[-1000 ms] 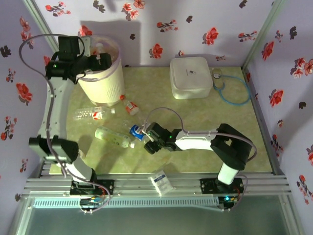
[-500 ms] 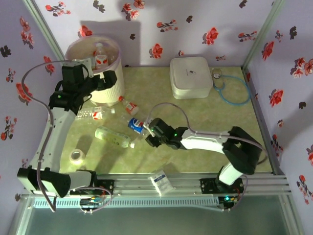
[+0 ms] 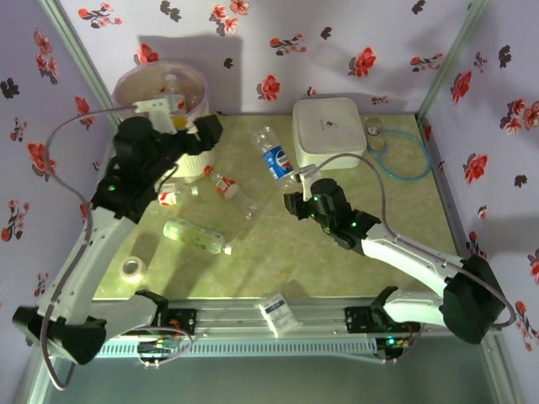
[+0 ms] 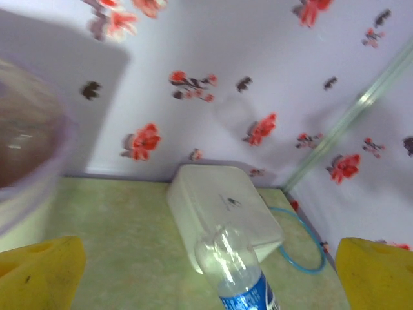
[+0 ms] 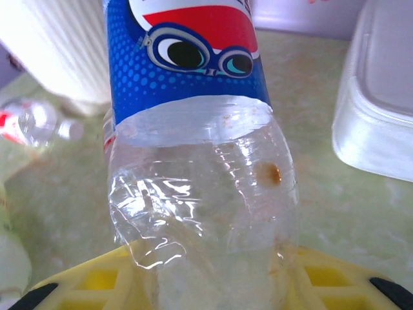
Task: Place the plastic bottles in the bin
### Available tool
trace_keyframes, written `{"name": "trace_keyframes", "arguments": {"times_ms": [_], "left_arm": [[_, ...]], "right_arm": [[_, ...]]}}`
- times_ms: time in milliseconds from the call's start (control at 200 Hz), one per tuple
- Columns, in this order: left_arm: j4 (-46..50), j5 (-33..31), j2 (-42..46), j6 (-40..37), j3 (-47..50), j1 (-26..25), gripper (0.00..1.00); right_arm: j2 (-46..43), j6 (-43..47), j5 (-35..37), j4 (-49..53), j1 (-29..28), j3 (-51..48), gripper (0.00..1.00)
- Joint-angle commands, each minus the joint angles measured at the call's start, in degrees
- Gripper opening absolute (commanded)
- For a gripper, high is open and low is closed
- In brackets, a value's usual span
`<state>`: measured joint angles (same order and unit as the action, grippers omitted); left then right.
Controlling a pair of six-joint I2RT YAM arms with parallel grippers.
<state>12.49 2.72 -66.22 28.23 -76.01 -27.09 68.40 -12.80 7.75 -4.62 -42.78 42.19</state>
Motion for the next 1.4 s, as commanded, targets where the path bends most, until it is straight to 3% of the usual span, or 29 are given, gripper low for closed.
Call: {"name": "trace_keyframes", "arguments": {"times_ms": [0,135,320,440,550,805,1025,1165,1290,1395], "left_arm": [[-7.2,-3.9,-5.7,1.7,0.0,-6.2,1.00],[-13.2,-4.0,-12.6,5.4,2.6,-12.0,1.00],[-24.4,-1.8,-17.5,14.2,7.5,-13.3,1.00],[-24.9,-1.3,-19.1,15.8,7.6,-14.5,0.99],[-26.9,-0.1,-20.1,18.2,8.9,-14.5,0.90],[-26.5,0.8,-23.7,19.9,8.2,-14.6,0.82],[-26.5,1.0,-27.5,20.4,7.0,-14.5,0.89],[-26.6,1.5,-28.4,20.6,6.2,-14.5,0.68],[-26.2,1.5,-29.0,20.3,5.1,-14.4,0.60],[-26.1,2.0,-30.3,20.6,4.1,-14.3,0.53]], "right_arm": [[-1.4,-7.2,1.6,-9.9,1.9,-2.7,0.33],[-0.2,-9.8,1.6,-16.3,2.2,-3.5,0.31],[3.4,-11.8,-3.0,-25.1,2.2,-5.1,0.30],[5.3,-11.5,-4.3,-26.8,2.3,-5.0,0.30],[7.3,-12.1,-6.5,-29.1,2.2,-4.9,0.31],[8.4,-12.4,-7.9,-30.3,2.1,-4.9,0.31],[8.4,-11.8,-8.5,-30.2,2.1,-5.3,0.31],[8.8,-11.3,-8.7,-29.4,2.1,-5.2,0.32],[8.4,-10.7,-9.4,-26.2,2.1,-4.6,0.34],[6.9,-10.1,-9.2,-21.8,2.1,-4.8,0.44]]}}
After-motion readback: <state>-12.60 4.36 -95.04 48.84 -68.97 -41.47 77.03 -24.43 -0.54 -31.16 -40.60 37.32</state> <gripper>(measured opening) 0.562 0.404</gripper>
